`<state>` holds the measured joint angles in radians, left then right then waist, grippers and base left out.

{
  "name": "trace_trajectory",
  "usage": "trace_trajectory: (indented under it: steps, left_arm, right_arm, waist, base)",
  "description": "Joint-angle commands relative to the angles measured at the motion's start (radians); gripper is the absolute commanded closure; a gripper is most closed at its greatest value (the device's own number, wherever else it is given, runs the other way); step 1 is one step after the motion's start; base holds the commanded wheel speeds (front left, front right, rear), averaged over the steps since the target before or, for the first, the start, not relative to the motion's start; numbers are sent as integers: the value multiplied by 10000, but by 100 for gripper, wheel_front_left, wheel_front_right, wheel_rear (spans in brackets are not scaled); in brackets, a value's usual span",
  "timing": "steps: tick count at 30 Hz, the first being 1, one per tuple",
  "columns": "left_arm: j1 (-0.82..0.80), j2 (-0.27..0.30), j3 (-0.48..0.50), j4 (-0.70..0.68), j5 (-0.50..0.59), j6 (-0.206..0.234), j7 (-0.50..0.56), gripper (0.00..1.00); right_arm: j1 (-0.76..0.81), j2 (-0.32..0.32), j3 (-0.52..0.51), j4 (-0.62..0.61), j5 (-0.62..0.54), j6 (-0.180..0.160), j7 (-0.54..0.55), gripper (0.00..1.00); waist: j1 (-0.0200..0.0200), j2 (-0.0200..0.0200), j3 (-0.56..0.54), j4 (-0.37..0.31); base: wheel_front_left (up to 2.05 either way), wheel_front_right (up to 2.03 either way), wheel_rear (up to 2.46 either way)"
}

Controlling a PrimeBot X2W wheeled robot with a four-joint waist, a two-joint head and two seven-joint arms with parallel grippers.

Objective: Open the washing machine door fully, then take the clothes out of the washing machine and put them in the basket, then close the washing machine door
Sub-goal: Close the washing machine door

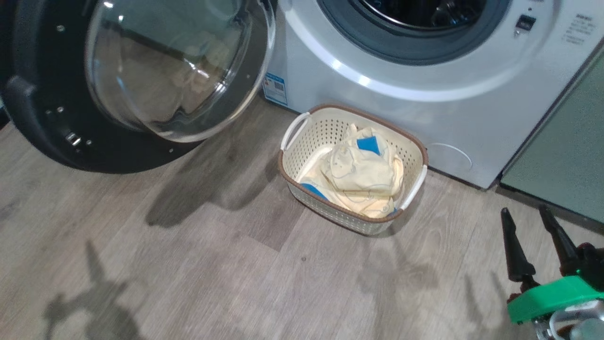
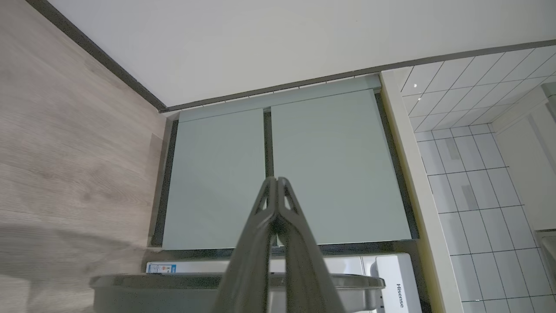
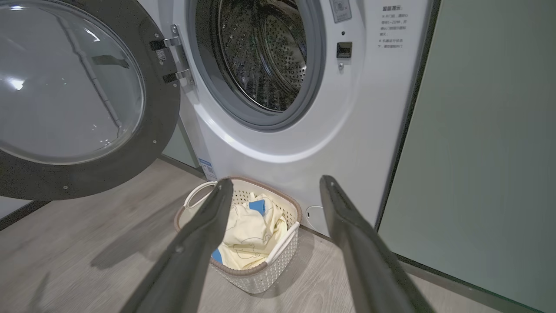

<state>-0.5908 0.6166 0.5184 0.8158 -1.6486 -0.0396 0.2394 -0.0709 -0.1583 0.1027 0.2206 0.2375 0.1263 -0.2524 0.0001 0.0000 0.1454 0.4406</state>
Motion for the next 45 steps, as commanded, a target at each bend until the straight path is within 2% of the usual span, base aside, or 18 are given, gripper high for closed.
trace_trajectory:
  steps: [1, 8, 16, 32, 38, 45]
  left_arm:
    - [-507, 903, 210, -71, -96, 40, 207, 100]
    - [-1628, 1548, -519, 609, 138, 350, 1230, 100]
    - [-2563, 1727, -1182, 602, 468, 671, 1699, 100]
    - [-3581, 1430, -2227, 119, 1128, 1272, 1927, 100]
    - [-3845, 1160, -2687, 303, 1376, 1207, 2094, 100]
    - [-4044, 896, -3309, 701, 1625, 896, 2739, 100]
  right_arm:
    - [-387, -261, 196, -323, -23, 44, -94, 0]
    - [-543, -529, 197, -379, -29, 44, -94, 0]
    - [-755, -773, 222, -469, -56, 44, -94, 0]
    - [-1059, -1089, 71, -614, -121, 44, -94, 0]
    - [-1078, -1123, 68, -576, -135, 44, -94, 0]
    - [-1033, -1108, 117, -505, -98, 44, -94, 0]
  waist:
    - [-1, 0, 173, -140]
    - [-1, 0, 601, -369]
    - [-1, 0, 1115, -548]
    - [-1, 0, 1995, -700]
    - [-1, 0, 2027, -598]
    - [-1, 0, 1792, -496]
  base:
    - [0, 0, 0]
    - [0, 0, 0]
    - [0, 0, 0]
    - [0, 0, 0]
    - [0, 0, 0]
    - [0, 0, 0]
